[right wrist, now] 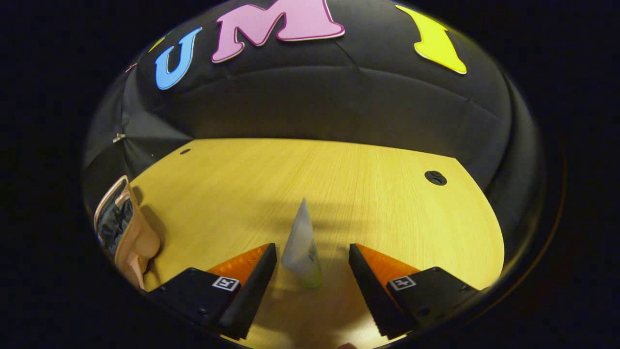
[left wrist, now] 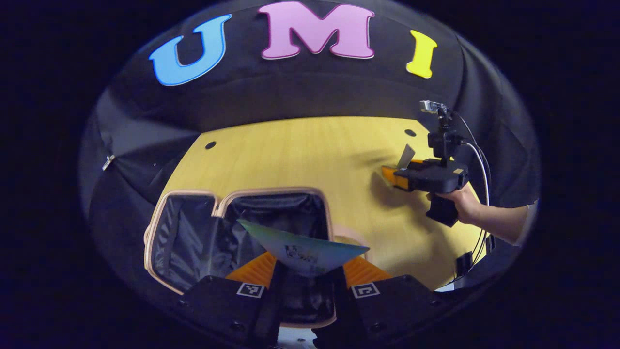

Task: First open the suitcase, pack the skin care products into it, and then close the suitcase.

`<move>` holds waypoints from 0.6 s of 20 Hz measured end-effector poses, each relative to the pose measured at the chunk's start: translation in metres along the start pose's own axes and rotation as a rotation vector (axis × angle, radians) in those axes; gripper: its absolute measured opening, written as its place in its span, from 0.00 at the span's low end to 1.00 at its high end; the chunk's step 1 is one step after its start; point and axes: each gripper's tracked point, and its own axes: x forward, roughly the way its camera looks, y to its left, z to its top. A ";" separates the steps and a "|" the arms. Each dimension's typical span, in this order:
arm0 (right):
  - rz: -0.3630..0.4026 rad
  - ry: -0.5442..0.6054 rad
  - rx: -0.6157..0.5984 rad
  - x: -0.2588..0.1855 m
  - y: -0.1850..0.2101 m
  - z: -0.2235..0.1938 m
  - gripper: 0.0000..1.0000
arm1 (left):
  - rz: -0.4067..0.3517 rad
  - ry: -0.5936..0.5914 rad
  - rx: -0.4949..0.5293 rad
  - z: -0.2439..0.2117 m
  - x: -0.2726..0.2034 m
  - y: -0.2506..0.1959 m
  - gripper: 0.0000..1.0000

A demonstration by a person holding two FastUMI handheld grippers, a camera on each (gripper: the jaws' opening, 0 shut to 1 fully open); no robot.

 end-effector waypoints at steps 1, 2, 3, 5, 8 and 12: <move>-0.029 0.005 -0.028 -0.004 -0.006 -0.002 0.63 | 0.015 0.017 -0.029 -0.009 -0.006 0.010 0.50; -0.045 0.011 -0.047 -0.008 -0.010 -0.002 0.31 | 0.028 0.036 -0.051 -0.015 -0.010 0.020 0.50; -0.026 0.010 -0.046 -0.016 -0.006 0.001 0.27 | 0.032 0.057 -0.057 -0.023 -0.013 0.029 0.50; 0.001 -0.016 -0.049 -0.040 0.002 0.016 0.33 | 0.052 0.114 -0.030 -0.037 -0.015 0.059 0.50; 0.019 -0.129 -0.043 -0.097 0.017 0.060 0.33 | 0.040 0.181 0.037 -0.042 -0.028 0.085 0.50; 0.050 -0.253 -0.053 -0.185 0.046 0.103 0.32 | -0.003 0.306 0.090 -0.053 -0.030 0.109 0.50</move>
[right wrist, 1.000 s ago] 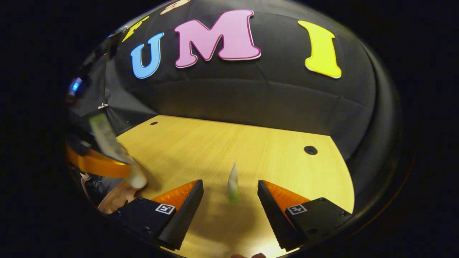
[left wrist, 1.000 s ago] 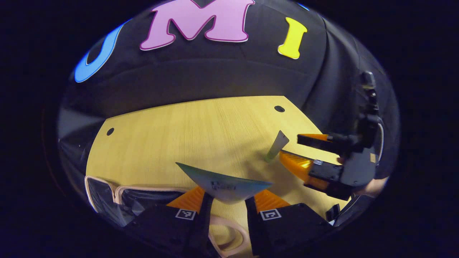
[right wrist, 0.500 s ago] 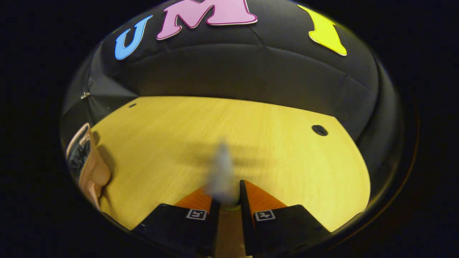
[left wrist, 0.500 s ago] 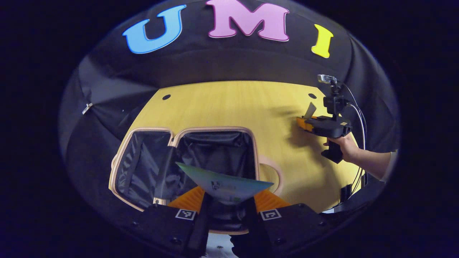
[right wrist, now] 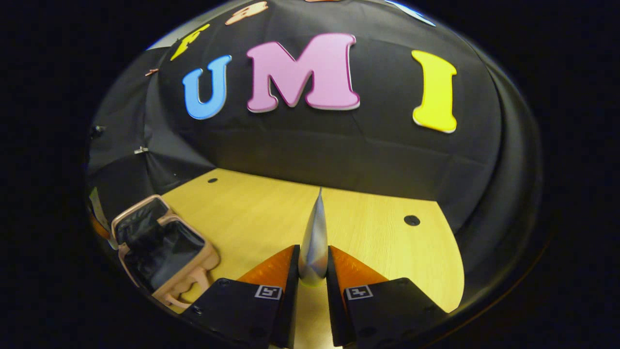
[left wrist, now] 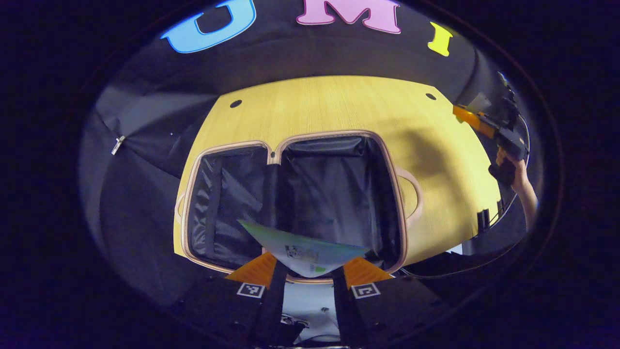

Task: First open the suitcase, pack the skin care products into it, and then close the suitcase.

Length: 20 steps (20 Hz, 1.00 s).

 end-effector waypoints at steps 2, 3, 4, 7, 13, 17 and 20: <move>0.019 -0.027 0.037 -0.035 0.024 0.014 0.32 | -0.015 0.078 0.052 -0.006 0.017 0.006 0.53; 0.023 -0.035 0.063 -0.054 0.034 0.017 0.32 | -0.025 0.119 0.084 -0.008 0.029 0.007 0.50; 0.021 -0.048 0.083 -0.071 0.043 0.022 0.33 | -0.033 0.154 0.101 -0.010 0.042 0.009 0.50; -0.022 -0.089 0.050 -0.109 0.055 0.023 0.32 | -0.035 0.264 0.051 -0.015 0.097 0.013 0.50; -0.075 0.008 0.036 -0.143 0.088 -0.006 0.32 | -0.062 0.205 0.108 -0.017 0.129 -0.013 0.89; 0.015 0.016 0.012 -0.130 0.154 0.004 0.32 | -0.111 -0.067 0.122 0.013 0.090 -0.011 0.98; 0.110 0.039 0.044 -0.108 0.193 0.001 0.32 | -0.112 -0.152 0.035 0.010 0.072 0.017 0.97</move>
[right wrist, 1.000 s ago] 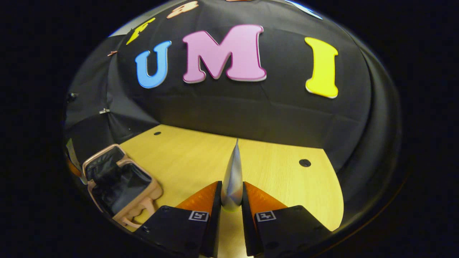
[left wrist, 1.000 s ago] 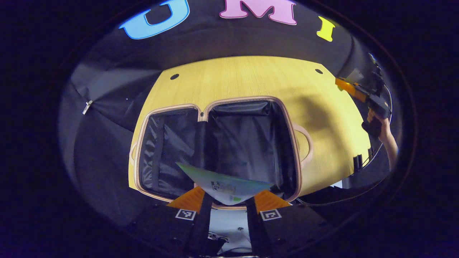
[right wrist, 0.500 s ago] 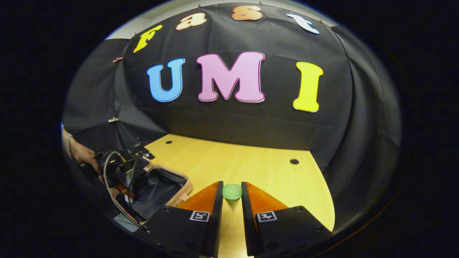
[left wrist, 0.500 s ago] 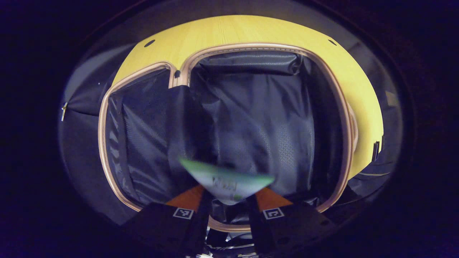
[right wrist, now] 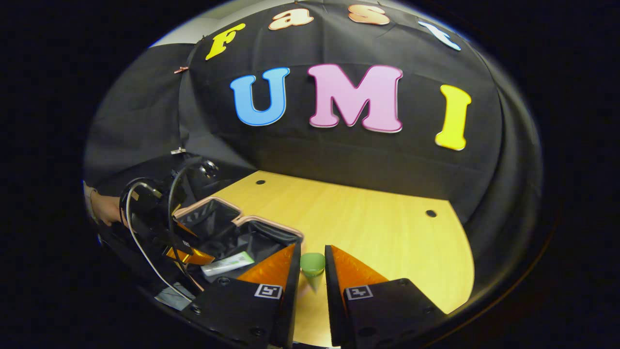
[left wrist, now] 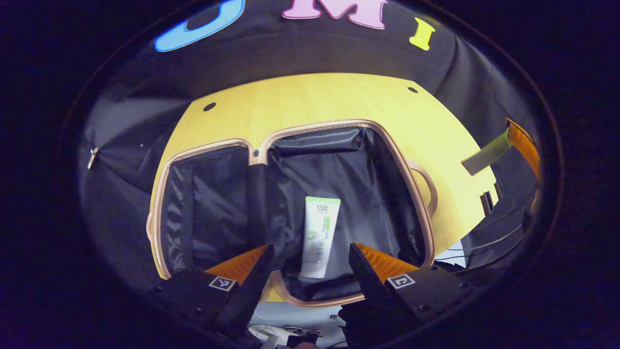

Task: First open the suitcase, pack the skin care products into it, and then close the suitcase.

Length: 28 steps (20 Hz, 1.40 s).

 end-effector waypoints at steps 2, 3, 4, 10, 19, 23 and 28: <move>0.036 0.016 0.021 0.016 0.011 0.003 0.31 | 0.003 -0.062 -0.075 0.000 -0.016 0.017 0.98; 0.061 0.030 0.038 0.022 0.021 0.003 0.31 | 0.001 -0.091 -0.117 0.000 -0.026 0.024 0.98; 0.087 0.047 0.051 0.032 0.032 -0.001 0.31 | -0.008 -0.110 -0.155 0.000 -0.035 0.034 0.96; 0.223 0.232 0.096 0.086 0.102 -0.057 0.31 | 0.105 -0.120 -0.239 -0.039 -0.059 0.102 0.96; 0.161 0.478 0.028 0.102 0.090 -0.124 0.70 | 0.171 -0.134 -0.412 -0.057 -0.053 0.163 0.96; 0.170 0.361 0.017 0.084 0.089 -0.097 0.98 | 0.208 -0.152 -0.499 -0.054 -0.051 0.212 0.96; 0.121 0.264 0.045 0.065 0.071 -0.057 0.97 | 0.280 -0.161 -0.505 -0.042 -0.041 0.300 0.96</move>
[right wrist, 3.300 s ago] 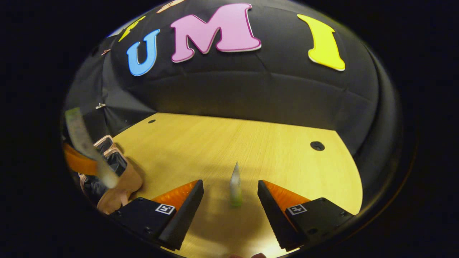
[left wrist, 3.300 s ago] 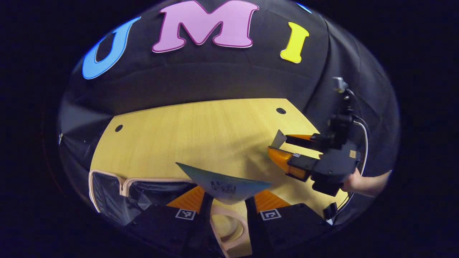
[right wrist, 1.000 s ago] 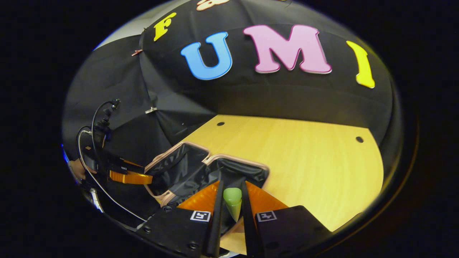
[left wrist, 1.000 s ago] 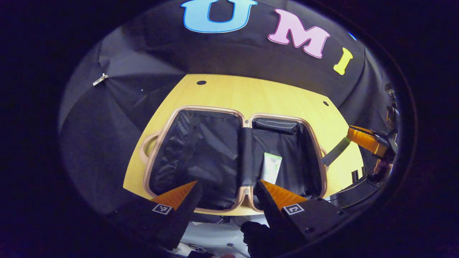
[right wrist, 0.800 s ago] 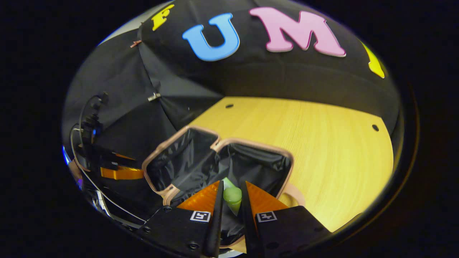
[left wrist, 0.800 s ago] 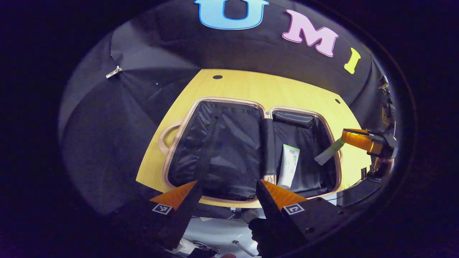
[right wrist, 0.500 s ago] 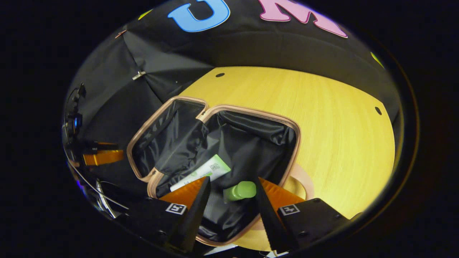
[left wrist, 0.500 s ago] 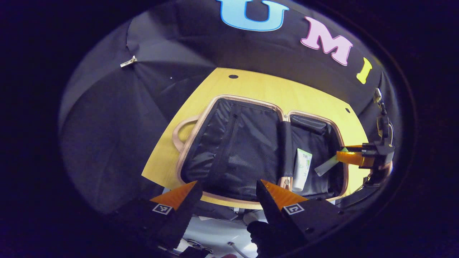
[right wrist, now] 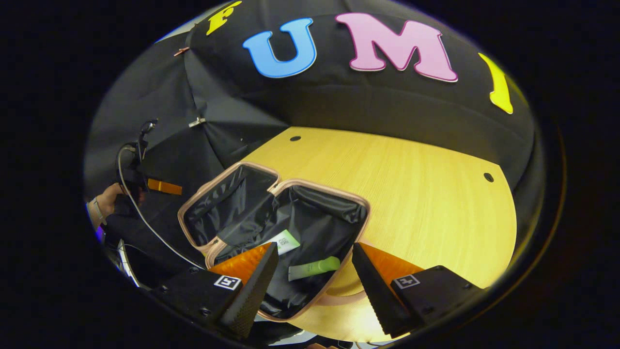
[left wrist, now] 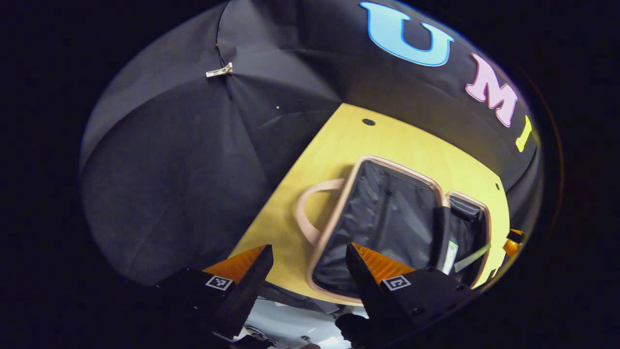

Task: First open the suitcase, pack the skin care products into it, and then close the suitcase.

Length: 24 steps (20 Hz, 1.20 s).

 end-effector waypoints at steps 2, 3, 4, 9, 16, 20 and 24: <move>-0.020 -0.029 0.003 -0.010 -0.003 0.009 0.98 | 0.015 0.026 -0.018 0.014 0.024 0.017 0.96; -0.031 -0.036 -0.001 -0.015 -0.005 0.012 0.97 | 0.014 0.048 -0.026 0.021 0.039 0.022 0.96; -0.041 -0.040 -0.005 -0.017 -0.005 0.013 0.97 | 0.014 0.073 -0.022 0.024 0.053 0.027 0.96; -0.098 -0.033 0.016 -0.027 -0.009 0.008 0.98 | -0.032 0.228 0.025 0.013 0.114 0.013 0.97; -0.155 -0.017 0.031 -0.048 -0.020 -0.008 0.97 | -0.049 0.341 0.162 0.007 0.149 -0.008 0.18; -0.174 -0.070 0.040 -0.061 -0.028 0.001 0.98 | -0.089 0.251 0.155 0.031 0.123 -0.016 0.12; -0.179 -0.112 0.073 -0.073 -0.045 0.007 0.98 | -0.164 0.128 0.201 0.066 0.068 -0.028 0.08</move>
